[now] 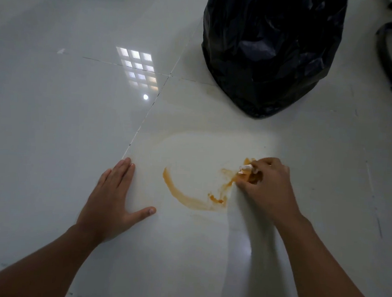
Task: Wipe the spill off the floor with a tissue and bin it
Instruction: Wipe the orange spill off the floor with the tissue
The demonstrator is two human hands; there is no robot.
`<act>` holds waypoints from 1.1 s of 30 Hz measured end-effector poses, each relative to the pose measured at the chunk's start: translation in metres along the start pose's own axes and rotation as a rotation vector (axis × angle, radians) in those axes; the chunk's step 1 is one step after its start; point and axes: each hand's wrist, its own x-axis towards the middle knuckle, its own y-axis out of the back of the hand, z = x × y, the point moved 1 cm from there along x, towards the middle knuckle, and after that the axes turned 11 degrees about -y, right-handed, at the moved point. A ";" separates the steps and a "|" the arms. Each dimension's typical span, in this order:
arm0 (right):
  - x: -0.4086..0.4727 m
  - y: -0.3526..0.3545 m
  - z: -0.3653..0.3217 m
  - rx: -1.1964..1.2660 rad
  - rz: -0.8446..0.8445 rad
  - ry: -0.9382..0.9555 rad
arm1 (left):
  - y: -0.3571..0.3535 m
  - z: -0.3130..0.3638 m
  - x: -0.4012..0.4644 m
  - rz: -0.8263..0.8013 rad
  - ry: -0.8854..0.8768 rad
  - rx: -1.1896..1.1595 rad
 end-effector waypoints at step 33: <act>0.039 0.016 0.008 0.107 0.154 -0.061 | -0.002 -0.004 0.002 -0.019 -0.009 0.012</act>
